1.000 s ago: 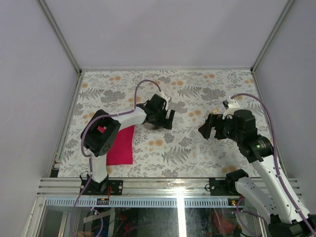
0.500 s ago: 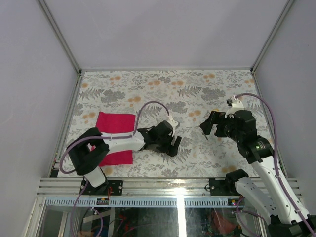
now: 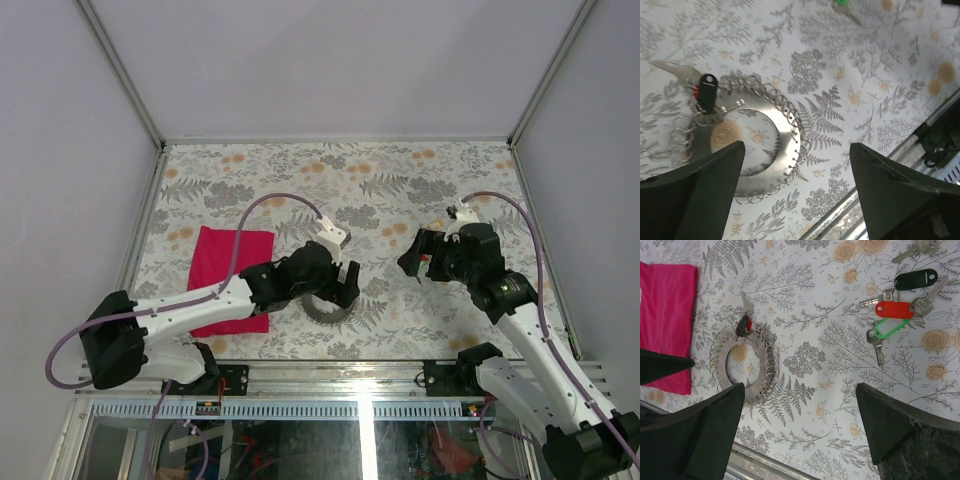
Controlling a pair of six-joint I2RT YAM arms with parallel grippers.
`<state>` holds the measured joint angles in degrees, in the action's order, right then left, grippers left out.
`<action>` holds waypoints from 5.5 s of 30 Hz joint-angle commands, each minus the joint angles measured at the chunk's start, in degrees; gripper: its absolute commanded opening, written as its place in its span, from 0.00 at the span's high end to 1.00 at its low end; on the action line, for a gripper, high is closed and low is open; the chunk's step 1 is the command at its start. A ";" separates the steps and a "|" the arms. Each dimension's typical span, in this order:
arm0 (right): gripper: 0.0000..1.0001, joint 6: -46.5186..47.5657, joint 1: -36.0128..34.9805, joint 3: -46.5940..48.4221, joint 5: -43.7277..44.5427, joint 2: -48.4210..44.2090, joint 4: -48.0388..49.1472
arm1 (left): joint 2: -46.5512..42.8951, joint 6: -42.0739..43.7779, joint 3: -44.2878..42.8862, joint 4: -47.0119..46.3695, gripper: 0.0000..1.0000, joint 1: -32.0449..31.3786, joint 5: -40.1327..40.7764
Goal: Put the keys on the keyring
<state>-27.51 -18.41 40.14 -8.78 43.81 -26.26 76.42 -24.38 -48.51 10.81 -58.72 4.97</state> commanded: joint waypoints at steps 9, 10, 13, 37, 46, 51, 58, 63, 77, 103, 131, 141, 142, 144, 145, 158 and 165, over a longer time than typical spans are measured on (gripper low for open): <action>0.02 1.11 0.02 1.43 -5.93 11.10 4.03 | -11.90 -7.48 6.97 2.21 0.11 12.72 4.86; 0.03 1.21 -0.30 1.79 -5.94 12.27 4.20 | -12.91 -8.23 7.83 2.39 0.11 13.81 4.90; 0.06 1.25 -2.80 3.09 -5.46 16.36 5.20 | -15.45 -9.63 9.95 3.12 0.10 16.66 3.95; 0.47 -0.06 -19.73 4.06 -3.78 36.26 19.23 | -6.10 -16.08 15.68 -0.38 0.44 14.22 0.80; 0.47 -1.27 -19.72 -1.15 -0.85 30.59 19.94 | -1.01 -18.07 15.61 -3.04 0.49 13.33 0.48; 0.47 -1.25 -19.73 -1.48 -0.80 28.87 19.34 | 1.39 -18.28 14.71 -1.87 0.54 13.25 2.29; 0.47 -1.49 -19.72 -1.51 -1.16 26.70 18.79 | 4.09 -17.70 13.96 -2.55 0.60 13.21 2.63; 0.48 -1.25 -19.73 -1.94 0.01 23.93 17.64 | 6.85 -15.95 12.50 -3.73 0.73 11.62 2.42; 0.52 -0.17 -19.71 -5.60 3.61 17.85 17.57 | 10.83 -13.50 8.52 -5.48 1.00 2.90 5.69; 0.51 -6.63 -31.95 13.02 14.62 41.44 12.65 | -8.82 -17.92 17.86 -1.72 0.68 2.98 12.86; 0.64 -10.82 -36.43 24.17 21.51 58.27 2.40 | -14.62 -16.66 20.43 0.79 0.64 2.99 14.97; 0.75 -10.56 -36.44 23.56 22.18 58.68 2.99 | -15.24 -16.75 20.28 1.38 0.63 2.97 15.07; 0.78 -10.47 -36.51 23.57 22.16 58.48 3.17 | -15.26 -16.80 20.25 1.48 0.63 2.99 15.15; 0.84 -10.31 -36.47 23.23 22.36 57.87 3.46 | -15.54 -16.84 20.11 1.73 0.63 2.91 15.29; 0.87 -10.16 -36.47 23.09 22.51 57.43 3.64 | -15.76 -16.84 20.06 1.94 0.63 2.99 15.44; 1.00 0.50 -36.44 15.63 18.70 40.99 12.83 | -26.35 -12.66 14.12 6.77 0.64 3.08 19.47; 1.00 5.85 -36.44 9.02 12.14 30.41 20.86 | -34.63 -5.69 11.37 4.47 0.48 3.08 20.77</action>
<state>-26.46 -54.39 51.55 7.31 80.60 -13.10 45.12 -35.33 -34.72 17.63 -55.79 22.72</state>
